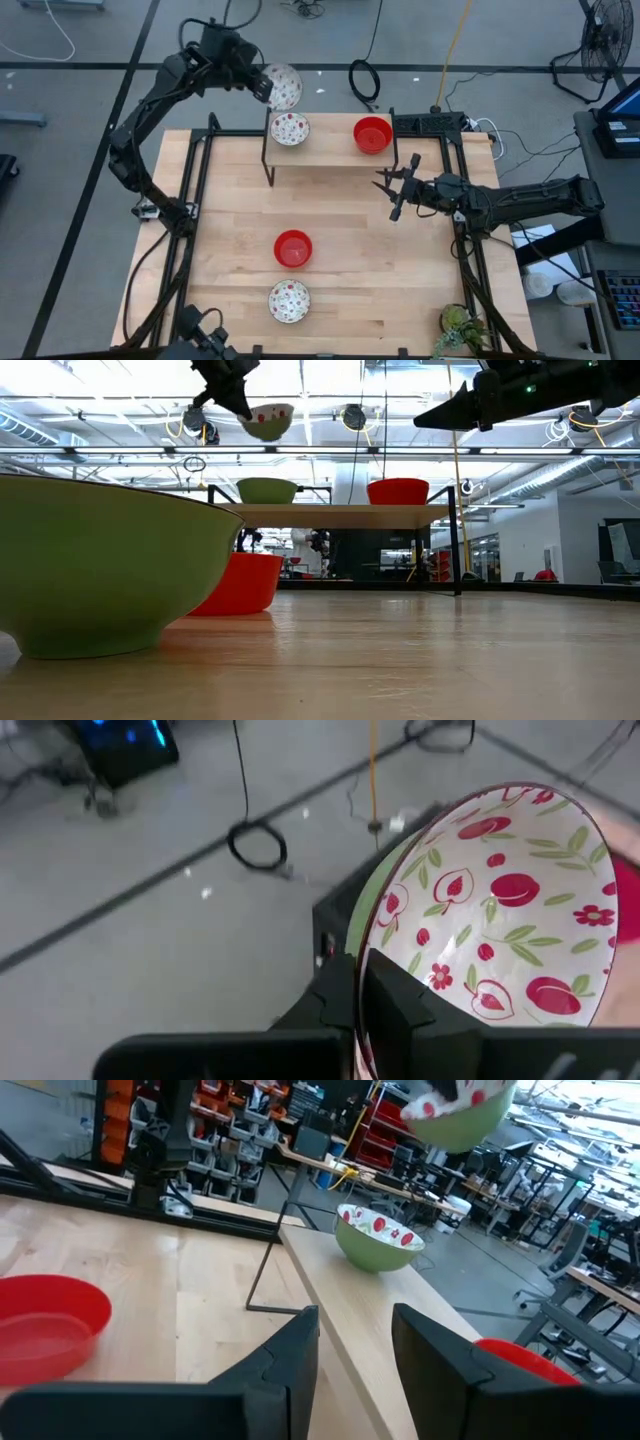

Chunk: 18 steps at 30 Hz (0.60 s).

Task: Pick & Place Mini bowls
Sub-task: Stack the top white patterned bowl on the white patterned bowl on the shelf

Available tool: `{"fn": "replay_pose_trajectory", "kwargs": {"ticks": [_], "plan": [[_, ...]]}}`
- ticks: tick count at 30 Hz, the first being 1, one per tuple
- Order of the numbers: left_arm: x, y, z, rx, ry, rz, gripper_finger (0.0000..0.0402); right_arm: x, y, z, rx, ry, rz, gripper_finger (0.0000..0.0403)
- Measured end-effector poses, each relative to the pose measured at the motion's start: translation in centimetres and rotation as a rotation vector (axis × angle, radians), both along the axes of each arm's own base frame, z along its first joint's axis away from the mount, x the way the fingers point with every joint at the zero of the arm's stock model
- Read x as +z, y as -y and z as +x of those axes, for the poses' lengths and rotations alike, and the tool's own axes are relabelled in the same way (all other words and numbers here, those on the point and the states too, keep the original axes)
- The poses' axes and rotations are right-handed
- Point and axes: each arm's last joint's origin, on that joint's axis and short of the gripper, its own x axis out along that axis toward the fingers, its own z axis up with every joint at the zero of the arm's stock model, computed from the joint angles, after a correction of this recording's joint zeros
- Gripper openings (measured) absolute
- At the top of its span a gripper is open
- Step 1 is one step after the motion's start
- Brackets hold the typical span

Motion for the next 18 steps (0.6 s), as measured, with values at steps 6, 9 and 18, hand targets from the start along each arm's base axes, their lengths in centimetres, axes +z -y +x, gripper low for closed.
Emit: {"fn": "replay_pose_trajectory", "kwargs": {"ticks": [6,9,18], "plan": [[-2.1,-0.6,1.1,-0.013,-0.088,-0.107,0.0008,-0.1,0.0,0.0,-0.001,0.0,0.018,0.0116],[-3.4,-0.8,2.0,-0.028,-0.135,-0.158,0.0008,-0.1,0.0,0.0,-0.001,0.003,0.024,0.0116],[-6.6,-2.0,4.3,-0.051,-0.232,-0.255,0.0008,-0.1,0.0,0.0,-0.001,0.002,0.032,0.0116]]}}
